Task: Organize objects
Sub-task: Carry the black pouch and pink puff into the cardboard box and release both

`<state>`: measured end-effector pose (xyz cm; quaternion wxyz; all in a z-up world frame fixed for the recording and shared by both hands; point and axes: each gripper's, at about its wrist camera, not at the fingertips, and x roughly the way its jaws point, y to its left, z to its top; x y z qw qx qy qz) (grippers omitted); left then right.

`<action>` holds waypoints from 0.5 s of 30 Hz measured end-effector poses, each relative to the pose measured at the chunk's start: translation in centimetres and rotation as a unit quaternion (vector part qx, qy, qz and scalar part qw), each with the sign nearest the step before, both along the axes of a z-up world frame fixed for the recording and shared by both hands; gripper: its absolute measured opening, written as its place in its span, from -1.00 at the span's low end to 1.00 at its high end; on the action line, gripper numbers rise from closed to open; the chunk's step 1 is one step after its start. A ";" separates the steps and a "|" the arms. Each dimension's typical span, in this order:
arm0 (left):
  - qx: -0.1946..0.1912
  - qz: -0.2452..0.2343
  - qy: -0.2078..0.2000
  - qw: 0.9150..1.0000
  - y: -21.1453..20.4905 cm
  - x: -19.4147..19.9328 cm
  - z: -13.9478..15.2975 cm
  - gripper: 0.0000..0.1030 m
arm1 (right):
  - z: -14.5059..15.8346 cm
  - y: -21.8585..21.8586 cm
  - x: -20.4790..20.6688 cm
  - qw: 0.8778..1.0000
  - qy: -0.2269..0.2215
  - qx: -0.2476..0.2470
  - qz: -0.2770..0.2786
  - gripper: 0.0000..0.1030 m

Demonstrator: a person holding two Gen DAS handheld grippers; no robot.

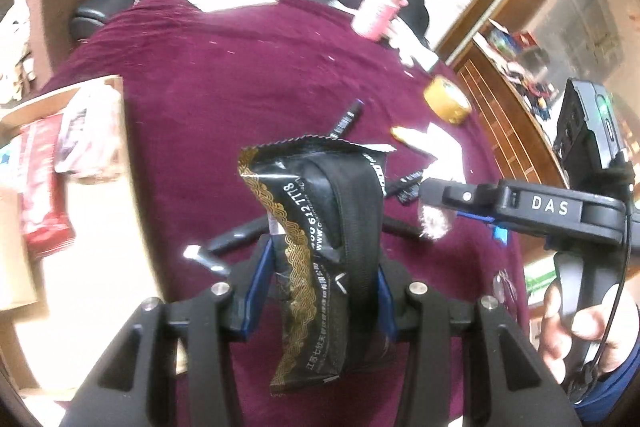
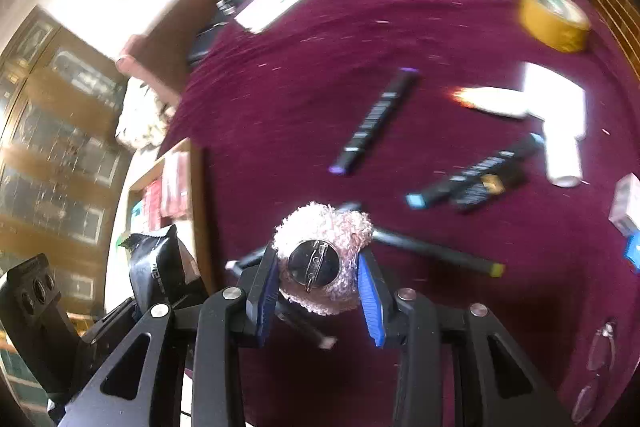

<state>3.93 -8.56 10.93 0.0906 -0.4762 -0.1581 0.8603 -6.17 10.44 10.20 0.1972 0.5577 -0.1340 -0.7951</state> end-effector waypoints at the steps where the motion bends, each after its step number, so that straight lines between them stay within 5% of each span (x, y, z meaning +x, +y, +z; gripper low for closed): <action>1: 0.000 0.008 0.002 1.000 -0.8 0.3 0.2 -0.14 | 0.2 -1.4 0.0 1.000 0.001 -0.005 0.012 -0.22; 15: 0.004 0.116 -0.039 0.992 -13.3 4.8 -2.3 -0.14 | -1.0 -17.1 1.1 0.990 -0.001 0.001 0.141 -0.21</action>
